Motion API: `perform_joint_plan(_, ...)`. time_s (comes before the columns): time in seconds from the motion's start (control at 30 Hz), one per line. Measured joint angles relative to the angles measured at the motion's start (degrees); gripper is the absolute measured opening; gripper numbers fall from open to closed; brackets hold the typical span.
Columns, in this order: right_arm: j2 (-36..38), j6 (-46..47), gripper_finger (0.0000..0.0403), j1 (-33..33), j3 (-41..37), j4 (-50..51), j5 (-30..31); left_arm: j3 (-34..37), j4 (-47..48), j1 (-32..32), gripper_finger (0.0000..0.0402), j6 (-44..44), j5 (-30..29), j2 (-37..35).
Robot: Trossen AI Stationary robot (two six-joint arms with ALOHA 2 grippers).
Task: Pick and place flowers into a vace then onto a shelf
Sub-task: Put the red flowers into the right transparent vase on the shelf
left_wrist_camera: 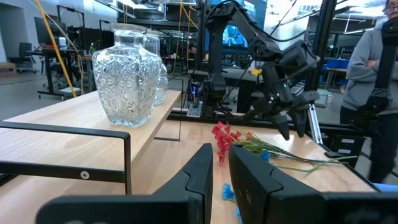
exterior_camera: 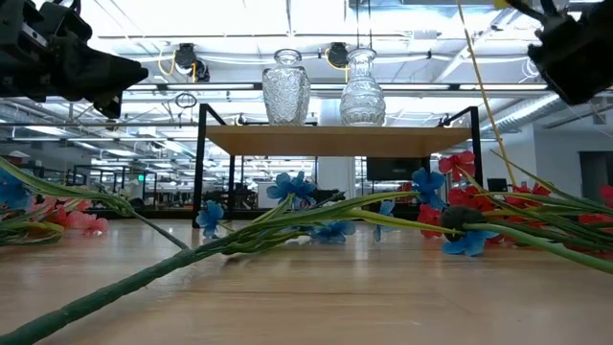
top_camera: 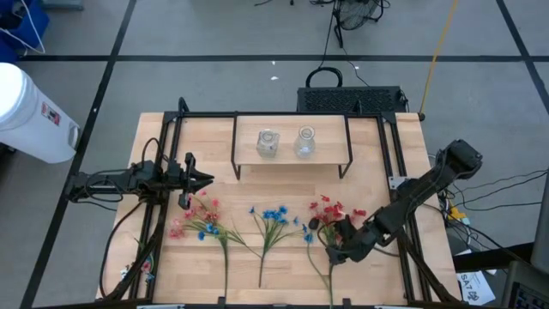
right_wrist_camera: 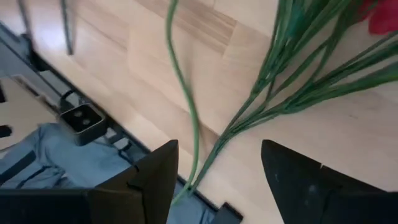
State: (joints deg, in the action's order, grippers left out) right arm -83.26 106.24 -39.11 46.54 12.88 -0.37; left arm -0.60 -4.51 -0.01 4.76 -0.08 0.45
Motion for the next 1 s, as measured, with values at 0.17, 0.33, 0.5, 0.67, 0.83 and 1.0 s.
perform_joint_plan(0.17, -3.77, 1.18, 0.0224, 0.20, 0.00, -2.42, -2.76, 0.00, 0.00, 0.01, 0.0058, 0.01, 0.00, 0.01)
perform_joint_plan(0.33, -5.87, 1.27, 0.0224, 0.50, 0.00, -2.43, -2.91, -0.02, 0.00, 0.02, 0.0058, 0.02, -0.02, 0.00)
perform_joint_plan(0.5, -7.87, 1.29, 0.0224, 1.15, 0.00, -2.44, -3.01, 0.00, 0.00, 0.00, 0.0058, 0.01, -0.01, 0.00)
perform_joint_plan(0.67, -10.39, 0.15, 0.0224, 2.56, 0.20, -2.78, -5.44, -0.02, 0.00, 0.00, 0.0058, 0.00, 0.00, 0.02)
perform_joint_plan(0.83, -12.28, -1.89, 0.0221, 3.79, 0.28, -2.69, -8.52, 0.00, 0.00, 0.01, 0.0058, 0.00, 0.00, 0.01)
perform_joint_plan(1.0, -12.62, -3.34, 0.0191, 4.28, 0.22, -0.53, -8.31, -0.02, 0.00, 0.02, 0.0058, 0.02, 0.00, 0.00)
